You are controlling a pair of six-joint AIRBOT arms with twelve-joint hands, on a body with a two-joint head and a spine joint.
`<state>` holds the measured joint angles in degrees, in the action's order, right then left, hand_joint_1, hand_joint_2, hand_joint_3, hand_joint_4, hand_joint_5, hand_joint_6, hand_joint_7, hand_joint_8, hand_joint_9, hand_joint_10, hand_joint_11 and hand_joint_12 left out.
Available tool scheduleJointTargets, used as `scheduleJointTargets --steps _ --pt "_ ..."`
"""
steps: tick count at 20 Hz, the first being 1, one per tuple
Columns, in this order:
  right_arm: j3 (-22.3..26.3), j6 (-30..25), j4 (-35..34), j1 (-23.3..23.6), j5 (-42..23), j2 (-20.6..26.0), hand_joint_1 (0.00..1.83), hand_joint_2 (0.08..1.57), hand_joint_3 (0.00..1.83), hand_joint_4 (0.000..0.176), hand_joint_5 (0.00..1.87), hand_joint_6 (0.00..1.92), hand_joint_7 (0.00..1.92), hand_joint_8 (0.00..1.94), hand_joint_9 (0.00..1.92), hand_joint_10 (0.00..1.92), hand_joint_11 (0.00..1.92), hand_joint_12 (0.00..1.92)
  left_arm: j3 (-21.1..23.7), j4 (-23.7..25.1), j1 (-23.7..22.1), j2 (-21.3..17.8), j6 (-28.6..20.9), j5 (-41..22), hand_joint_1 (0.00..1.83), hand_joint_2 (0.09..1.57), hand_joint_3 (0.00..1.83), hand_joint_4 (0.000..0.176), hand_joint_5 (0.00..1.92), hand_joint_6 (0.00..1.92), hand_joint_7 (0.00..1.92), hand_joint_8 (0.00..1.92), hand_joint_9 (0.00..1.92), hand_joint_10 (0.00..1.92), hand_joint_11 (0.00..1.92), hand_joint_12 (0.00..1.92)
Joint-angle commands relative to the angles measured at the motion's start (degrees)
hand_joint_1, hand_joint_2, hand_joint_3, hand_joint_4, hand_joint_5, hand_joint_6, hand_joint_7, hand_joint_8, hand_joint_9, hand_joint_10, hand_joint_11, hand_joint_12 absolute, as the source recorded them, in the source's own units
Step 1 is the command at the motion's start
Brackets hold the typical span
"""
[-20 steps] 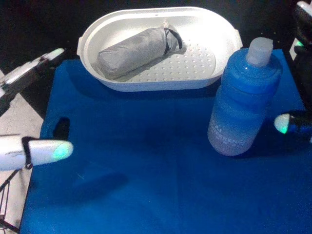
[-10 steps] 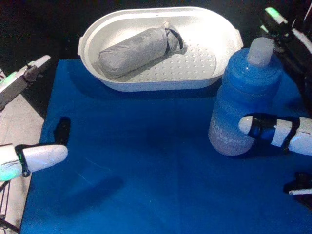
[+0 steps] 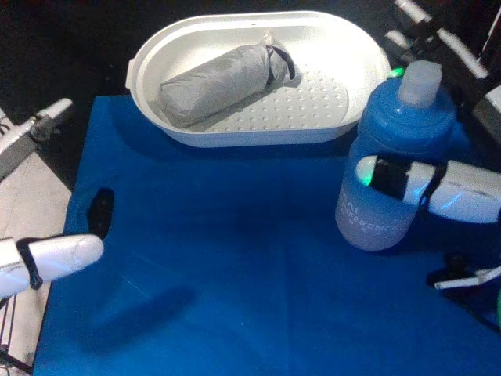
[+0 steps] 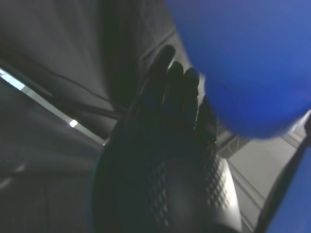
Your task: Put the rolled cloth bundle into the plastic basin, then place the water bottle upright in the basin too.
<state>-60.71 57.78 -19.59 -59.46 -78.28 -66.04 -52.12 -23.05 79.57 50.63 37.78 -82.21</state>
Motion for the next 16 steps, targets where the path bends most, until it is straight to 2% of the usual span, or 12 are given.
scheduleJointTargets --steps 1,5,6,7,8,9,10,11,12,13,15,16 --pt "-0.4 -0.7 1.1 0.7 -6.9 -0.1 0.92 0.96 0.0 0.176 0.07 0.0 0.23 0.0 0.18 0.0 0.0 0.94 -0.1 0.2 -0.4 0.1 -0.5 -7.3 0.61 0.92 0.0 0.176 0.03 0.0 0.0 0.0 0.0 0.0 0.0 0.0" --pt "-0.5 -0.7 1.1 0.7 -6.0 0.0 0.9 0.98 0.0 0.176 0.1 0.0 0.27 0.0 0.23 0.01 0.04 1.02 -0.1 0.0 -0.2 0.3 -0.6 -7.3 0.61 0.93 0.0 0.176 0.03 0.0 0.0 0.0 0.0 0.0 0.0 0.0" --pt "-0.5 -0.8 1.1 0.7 -5.9 0.0 0.91 1.06 0.01 0.104 0.28 0.01 0.35 0.01 0.36 0.03 0.19 1.01 -0.1 0.0 -0.2 0.4 -0.7 -7.3 0.61 0.92 0.0 0.176 0.03 0.0 0.0 0.0 0.0 0.0 0.0 0.0" --pt "-0.5 -0.8 1.1 0.7 -5.8 0.1 0.92 1.11 0.0 0.039 0.43 0.01 0.43 0.0 0.45 0.01 0.32 0.89 -0.1 0.0 -0.1 0.4 -0.8 -7.3 0.61 0.92 0.0 0.176 0.03 0.0 0.0 0.0 0.0 0.0 0.0 0.0" --pt "-0.5 -1.0 1.1 0.7 -5.8 0.3 0.92 1.17 0.0 0.0 0.67 0.02 0.6 0.01 0.63 0.02 0.5 0.82 -0.1 -0.2 -0.1 0.5 -0.8 -7.3 0.61 0.92 0.0 0.176 0.02 0.0 0.0 0.0 0.0 0.0 0.0 0.0" --pt "-0.5 -1.3 1.1 0.7 -5.8 0.5 0.93 1.19 0.0 0.0 0.8 0.02 0.69 0.01 0.71 0.02 0.54 0.91 -0.1 -0.4 0.0 0.5 -0.8 -7.4 0.62 0.92 0.0 0.176 0.02 0.0 0.0 0.0 0.0 0.0 0.0 0.0" --pt "-0.6 -1.3 1.1 0.7 -5.8 0.6 1.03 1.18 0.0 0.0 0.85 0.92 0.79 0.01 0.77 0.02 0.46 1.07 -0.1 -0.5 0.0 0.5 -0.8 -7.4 0.61 0.91 0.0 0.176 0.02 0.0 0.0 0.0 0.0 0.0 0.0 0.0" --pt "-0.5 -1.3 1.1 0.7 -5.8 0.8 1.17 1.18 0.0 0.0 0.96 1.04 0.76 1.06 0.94 0.1 0.63 1.22 -0.1 -0.5 0.0 0.5 -0.9 -7.5 0.62 0.93 0.0 0.176 0.03 0.0 0.0 0.0 0.0 0.0 0.0 0.0" --pt "-0.5 -1.3 1.1 0.7 -5.8 0.9 1.19 1.18 0.0 0.0 0.97 1.04 0.75 1.25 1.02 0.14 0.74 1.24 -0.1 -0.5 0.1 0.5 -0.9 -7.5 0.61 0.92 0.0 0.176 0.03 0.0 0.0 0.0 0.0 0.0 0.0 0.0" --pt "-0.5 -1.3 1.2 0.7 -5.8 1.1 1.19 1.18 0.0 0.0 0.97 1.02 0.75 1.32 1.04 0.39 0.88 1.3 -0.1 -0.5 0.1 0.6 -1.0 -7.5 0.63 0.92 0.0 0.176 0.03 0.0 0.0 0.0 0.0 0.0 0.0 0.0" --pt "-0.5 -1.3 1.3 0.7 -5.8 1.5 1.19 1.17 0.0 0.0 0.96 0.99 0.79 1.31 0.95 0.88 0.97 1.33 -0.1 -0.8 0.3 0.7 -1.0 -7.8 0.62 0.92 0.0 0.176 0.02 0.0 0.0 0.0 0.0 0.0 0.0 0.0" --pt "-0.5 -1.3 1.3 0.7 -5.8 1.7 1.19 1.17 0.0 0.0 0.98 0.96 0.81 1.29 0.98 0.91 0.97 1.33 -0.1 -0.9 0.3 0.7 -1.1 -7.8 0.63 0.93 0.0 0.176 0.02 0.0 0.0 0.0 0.0 0.0 0.0 0.0"
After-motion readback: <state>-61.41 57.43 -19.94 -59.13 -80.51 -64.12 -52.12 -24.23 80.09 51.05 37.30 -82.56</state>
